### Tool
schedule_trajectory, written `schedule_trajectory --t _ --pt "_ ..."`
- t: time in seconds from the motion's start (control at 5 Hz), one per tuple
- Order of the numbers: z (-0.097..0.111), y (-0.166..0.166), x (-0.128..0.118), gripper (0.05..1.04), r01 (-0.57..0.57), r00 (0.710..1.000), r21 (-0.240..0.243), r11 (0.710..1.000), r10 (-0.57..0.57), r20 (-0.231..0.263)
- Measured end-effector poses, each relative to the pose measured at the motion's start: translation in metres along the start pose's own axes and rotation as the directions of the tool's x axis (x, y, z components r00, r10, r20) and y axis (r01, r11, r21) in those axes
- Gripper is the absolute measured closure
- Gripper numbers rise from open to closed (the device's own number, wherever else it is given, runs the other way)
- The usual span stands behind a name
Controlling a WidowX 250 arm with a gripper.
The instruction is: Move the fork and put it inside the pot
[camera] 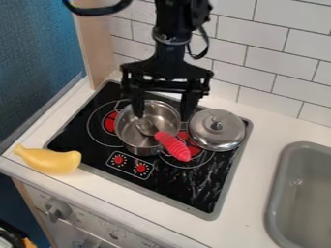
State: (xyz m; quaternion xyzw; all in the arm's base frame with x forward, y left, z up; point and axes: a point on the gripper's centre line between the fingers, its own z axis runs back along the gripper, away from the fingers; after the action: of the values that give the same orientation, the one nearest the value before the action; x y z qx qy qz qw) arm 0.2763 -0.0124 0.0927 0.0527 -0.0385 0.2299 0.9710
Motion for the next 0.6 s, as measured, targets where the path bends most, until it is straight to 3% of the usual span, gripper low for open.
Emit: schedule_trajectory --t 0.4,0.6 --pt "0.040 -0.032 -0.037 0.083 0.219 0.974 -0.116 0.969 -0.210 0.082" --pt "0.057 -0.055 -0.060 0.084 0.297 0.953 -0.124 0.947 -0.286 0.096"
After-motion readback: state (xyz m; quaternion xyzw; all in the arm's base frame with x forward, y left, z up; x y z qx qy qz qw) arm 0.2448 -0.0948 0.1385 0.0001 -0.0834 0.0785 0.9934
